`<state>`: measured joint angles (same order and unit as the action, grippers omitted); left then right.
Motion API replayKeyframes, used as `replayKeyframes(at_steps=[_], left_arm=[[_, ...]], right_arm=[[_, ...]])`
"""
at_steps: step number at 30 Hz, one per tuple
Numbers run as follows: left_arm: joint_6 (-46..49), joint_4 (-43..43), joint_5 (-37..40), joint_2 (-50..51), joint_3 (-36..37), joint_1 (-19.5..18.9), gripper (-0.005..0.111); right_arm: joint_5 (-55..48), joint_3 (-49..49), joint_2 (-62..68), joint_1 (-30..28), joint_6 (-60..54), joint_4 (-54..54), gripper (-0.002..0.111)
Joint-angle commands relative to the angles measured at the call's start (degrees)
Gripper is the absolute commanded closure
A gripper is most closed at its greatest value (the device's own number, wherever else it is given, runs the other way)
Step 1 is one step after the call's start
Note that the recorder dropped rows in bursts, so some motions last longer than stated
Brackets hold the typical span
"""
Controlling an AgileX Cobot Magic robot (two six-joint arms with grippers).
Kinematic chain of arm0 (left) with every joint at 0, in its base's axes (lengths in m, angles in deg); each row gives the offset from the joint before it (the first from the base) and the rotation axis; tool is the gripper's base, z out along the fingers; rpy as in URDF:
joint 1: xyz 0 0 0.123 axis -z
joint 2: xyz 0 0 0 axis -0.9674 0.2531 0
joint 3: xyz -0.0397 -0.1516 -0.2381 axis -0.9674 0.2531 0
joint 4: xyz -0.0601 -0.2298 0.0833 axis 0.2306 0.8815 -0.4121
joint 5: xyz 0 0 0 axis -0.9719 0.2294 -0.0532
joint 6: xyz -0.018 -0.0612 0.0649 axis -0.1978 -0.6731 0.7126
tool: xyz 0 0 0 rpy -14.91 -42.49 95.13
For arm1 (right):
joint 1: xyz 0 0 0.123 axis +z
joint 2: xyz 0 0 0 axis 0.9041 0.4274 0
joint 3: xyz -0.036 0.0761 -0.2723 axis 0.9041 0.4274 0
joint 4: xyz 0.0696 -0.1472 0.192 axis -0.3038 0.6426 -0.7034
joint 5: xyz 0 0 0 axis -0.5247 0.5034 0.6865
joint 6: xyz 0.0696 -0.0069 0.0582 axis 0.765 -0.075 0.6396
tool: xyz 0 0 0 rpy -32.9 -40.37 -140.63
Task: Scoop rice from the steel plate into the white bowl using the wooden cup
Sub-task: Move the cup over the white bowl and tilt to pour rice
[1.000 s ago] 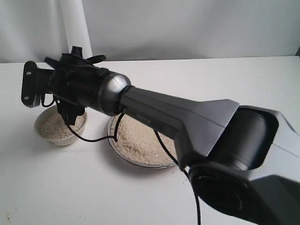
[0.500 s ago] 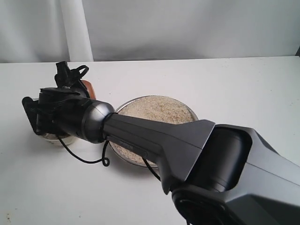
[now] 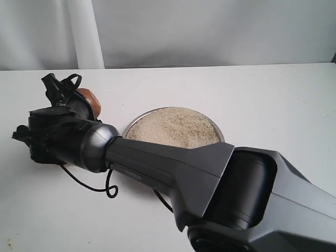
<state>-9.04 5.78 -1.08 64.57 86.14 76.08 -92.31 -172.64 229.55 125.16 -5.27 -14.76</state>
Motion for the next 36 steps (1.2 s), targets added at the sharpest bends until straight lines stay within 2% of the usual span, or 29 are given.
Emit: replayKeyframes(at_steps=[1,8,15,25,36], left_arm=[[-0.2,0.0,-0.3,-0.1,0.1,0.1,0.107],[-0.2,0.0,-0.3,-0.1,0.1,0.1,0.107],[-0.2,0.0,-0.3,-0.1,0.1,0.1,0.107],[-0.2,0.0,-0.3,-0.1,0.1,0.1,0.107],[-0.2,0.0,-0.3,-0.1,0.1,0.1,0.107]], right_arm=[[-0.1,-0.7,-0.7,0.4,-2.0,1.5,0.108],[0.1,-0.7,-0.7,1.3,-2.1,6.7,0.108],[0.2,-0.7,-1.3,1.6,-2.3,7.5,0.108],[0.4,-0.7,-6.3,1.7,-3.0,6.0,0.108],[-0.1,-0.7,-5.9,1.7,-5.6,3.7,0.108]])
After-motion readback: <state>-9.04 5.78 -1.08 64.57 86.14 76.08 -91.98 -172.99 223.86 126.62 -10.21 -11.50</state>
